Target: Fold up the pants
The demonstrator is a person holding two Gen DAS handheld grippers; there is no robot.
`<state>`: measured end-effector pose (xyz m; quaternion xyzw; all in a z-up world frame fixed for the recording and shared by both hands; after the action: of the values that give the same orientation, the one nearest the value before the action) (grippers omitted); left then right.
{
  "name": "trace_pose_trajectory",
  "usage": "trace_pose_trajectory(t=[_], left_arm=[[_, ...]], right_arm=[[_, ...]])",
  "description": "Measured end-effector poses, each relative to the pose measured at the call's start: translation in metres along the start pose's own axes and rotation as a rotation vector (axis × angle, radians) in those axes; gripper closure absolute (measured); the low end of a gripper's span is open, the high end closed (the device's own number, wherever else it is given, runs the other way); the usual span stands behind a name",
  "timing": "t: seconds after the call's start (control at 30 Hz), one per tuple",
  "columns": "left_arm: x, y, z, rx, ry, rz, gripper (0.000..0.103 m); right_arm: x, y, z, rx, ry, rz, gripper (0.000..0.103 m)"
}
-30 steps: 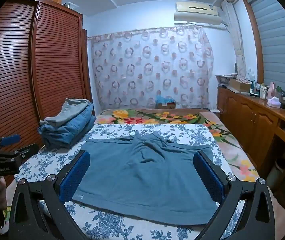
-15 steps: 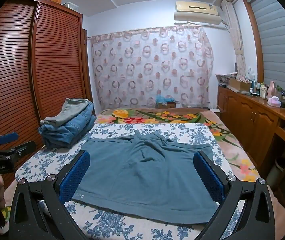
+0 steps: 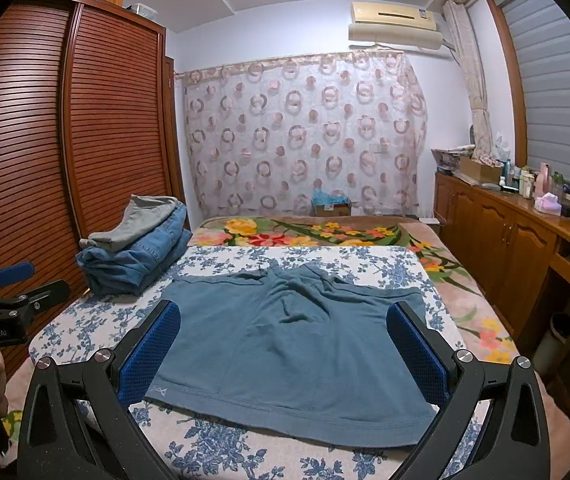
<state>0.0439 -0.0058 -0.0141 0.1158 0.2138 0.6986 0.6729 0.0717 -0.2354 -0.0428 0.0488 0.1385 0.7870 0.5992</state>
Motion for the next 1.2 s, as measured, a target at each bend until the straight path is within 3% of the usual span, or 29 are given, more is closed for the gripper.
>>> trace_pose_trajectory(t=[1.2], left_arm=[[0.0015, -0.0009, -0.0037, 0.011, -0.008, 0.003, 0.0]], right_arm=[[0.002, 0.0018, 0.0001, 0.004, -0.007, -0.004, 0.0]])
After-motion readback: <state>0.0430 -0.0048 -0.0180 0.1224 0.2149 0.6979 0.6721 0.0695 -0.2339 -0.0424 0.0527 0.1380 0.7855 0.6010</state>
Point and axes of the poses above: each gripper's, at about its wrist camera, not at the fingertips, and y roughly against the way its jaws point, x to its left, z to its top, the point moved 6 cm from there along -y, roughly the way its jaws point, and after that the axes turned 9 degrees about y, right-handed, at the moved point
